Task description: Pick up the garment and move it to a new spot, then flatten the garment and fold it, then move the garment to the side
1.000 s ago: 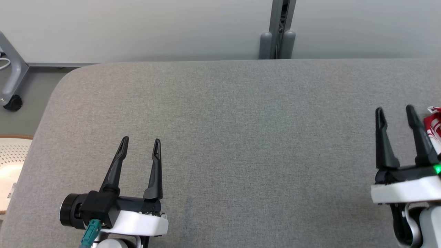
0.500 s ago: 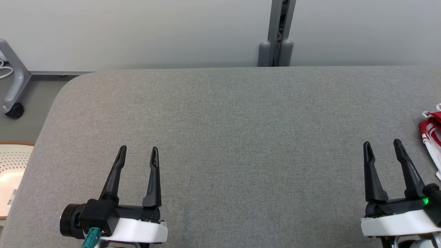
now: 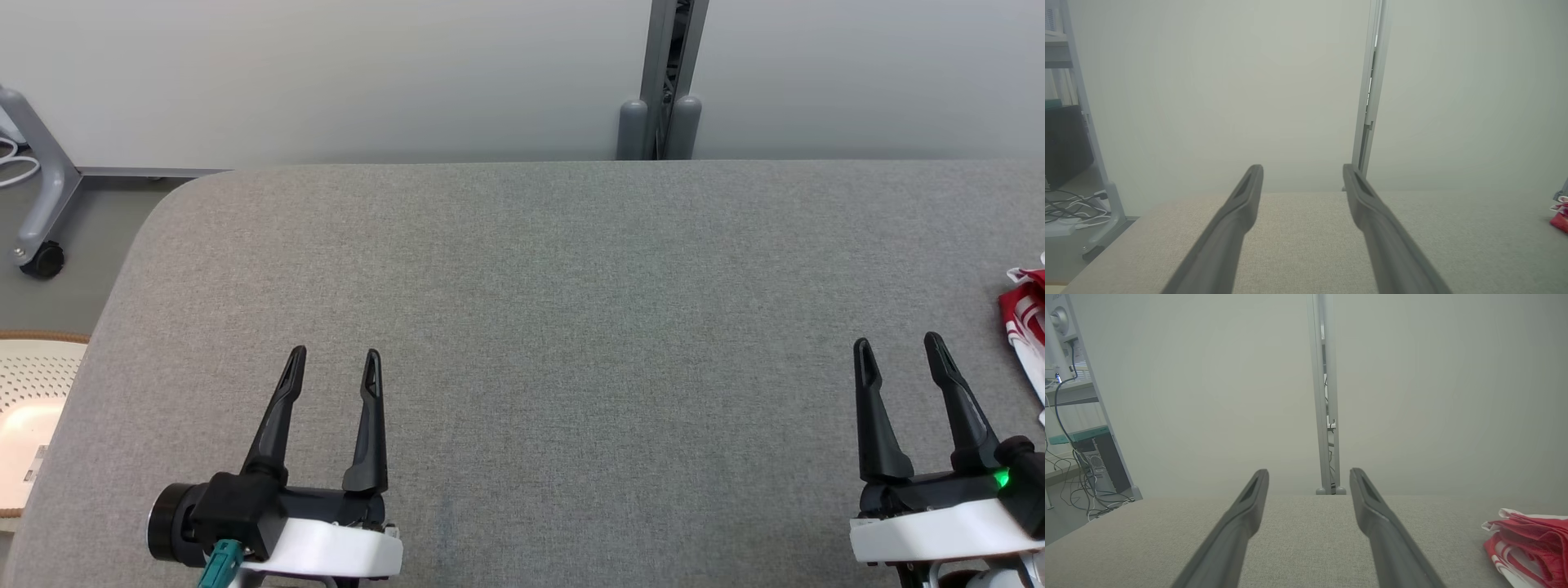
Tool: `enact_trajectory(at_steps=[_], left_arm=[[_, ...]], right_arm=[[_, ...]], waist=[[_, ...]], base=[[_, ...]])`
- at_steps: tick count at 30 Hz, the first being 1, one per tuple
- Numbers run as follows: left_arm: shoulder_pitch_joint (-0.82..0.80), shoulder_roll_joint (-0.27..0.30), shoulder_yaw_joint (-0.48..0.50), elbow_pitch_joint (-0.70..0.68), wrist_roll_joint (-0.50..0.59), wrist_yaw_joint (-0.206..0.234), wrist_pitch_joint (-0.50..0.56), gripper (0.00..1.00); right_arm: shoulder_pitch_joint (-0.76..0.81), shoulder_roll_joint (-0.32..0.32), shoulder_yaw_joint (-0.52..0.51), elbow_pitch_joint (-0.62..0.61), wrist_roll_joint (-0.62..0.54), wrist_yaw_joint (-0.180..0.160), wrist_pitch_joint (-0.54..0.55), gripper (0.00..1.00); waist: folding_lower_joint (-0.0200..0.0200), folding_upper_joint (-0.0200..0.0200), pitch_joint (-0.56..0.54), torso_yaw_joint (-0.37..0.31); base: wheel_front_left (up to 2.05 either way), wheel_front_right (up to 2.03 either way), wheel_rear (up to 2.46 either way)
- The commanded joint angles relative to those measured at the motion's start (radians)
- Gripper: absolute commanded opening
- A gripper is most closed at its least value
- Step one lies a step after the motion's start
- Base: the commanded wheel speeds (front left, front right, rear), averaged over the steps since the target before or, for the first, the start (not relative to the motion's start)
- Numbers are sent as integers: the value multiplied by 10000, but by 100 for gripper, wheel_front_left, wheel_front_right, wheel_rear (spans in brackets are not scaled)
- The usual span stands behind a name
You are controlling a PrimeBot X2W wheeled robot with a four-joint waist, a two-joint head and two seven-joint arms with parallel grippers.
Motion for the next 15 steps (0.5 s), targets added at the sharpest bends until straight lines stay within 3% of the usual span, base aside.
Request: enact_trajectory(at_steps=[1, 15], left_arm=[[64, 33, 0, -31, 70, 27, -42, 100], [38, 33, -86, -212, 372, -30, -42, 100]], right_arm=[[80, -37, -29, -8, 26, -1, -62, 100], [27, -35, -30, -15, -54, -2, -63, 100]], waist=[[0, 0, -5, 5], [0, 0, 17, -35]], base=[[0, 0, 0], [0, 0, 0]])
